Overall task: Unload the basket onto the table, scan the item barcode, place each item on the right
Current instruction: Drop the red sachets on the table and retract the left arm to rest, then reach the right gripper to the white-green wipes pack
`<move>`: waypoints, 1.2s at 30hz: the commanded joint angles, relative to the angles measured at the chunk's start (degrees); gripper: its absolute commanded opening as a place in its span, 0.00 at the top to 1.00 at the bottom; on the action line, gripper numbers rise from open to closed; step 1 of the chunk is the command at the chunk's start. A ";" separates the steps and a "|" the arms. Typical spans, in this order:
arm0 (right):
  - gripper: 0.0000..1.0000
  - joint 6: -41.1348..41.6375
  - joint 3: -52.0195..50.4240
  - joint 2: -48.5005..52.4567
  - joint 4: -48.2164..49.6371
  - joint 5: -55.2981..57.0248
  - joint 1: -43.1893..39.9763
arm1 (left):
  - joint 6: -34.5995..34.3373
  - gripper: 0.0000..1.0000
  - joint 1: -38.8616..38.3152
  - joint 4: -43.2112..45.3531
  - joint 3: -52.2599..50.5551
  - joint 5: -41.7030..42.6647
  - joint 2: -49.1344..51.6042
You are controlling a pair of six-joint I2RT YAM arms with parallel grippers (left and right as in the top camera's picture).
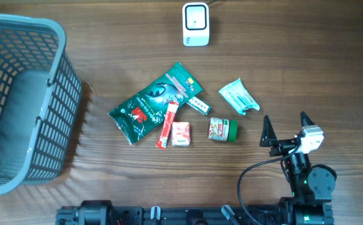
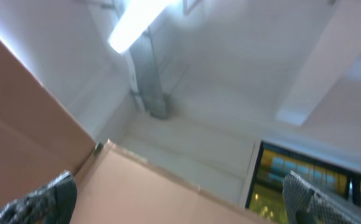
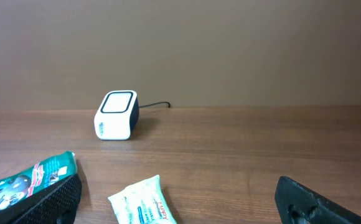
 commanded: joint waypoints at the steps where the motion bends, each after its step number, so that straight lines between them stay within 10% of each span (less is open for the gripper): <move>1: 0.00 0.63 -0.07 -0.20 0.22 0.11 -0.09 | -0.79 0.00 0.31 0.63 -6.47 -7.80 -0.02; 6: 0.00 0.63 -0.07 -0.20 0.22 0.11 -0.09 | -7.21 0.00 0.31 -12.55 -14.67 1.49 -0.04; 19: 0.00 0.61 -0.07 -0.20 0.22 0.11 -0.09 | -0.13 0.00 0.31 -2.60 -58.12 24.30 -0.04; 36: 0.00 2.29 -0.07 -0.20 0.28 -0.07 -0.09 | -0.33 0.00 0.31 -28.98 -60.06 24.26 -0.04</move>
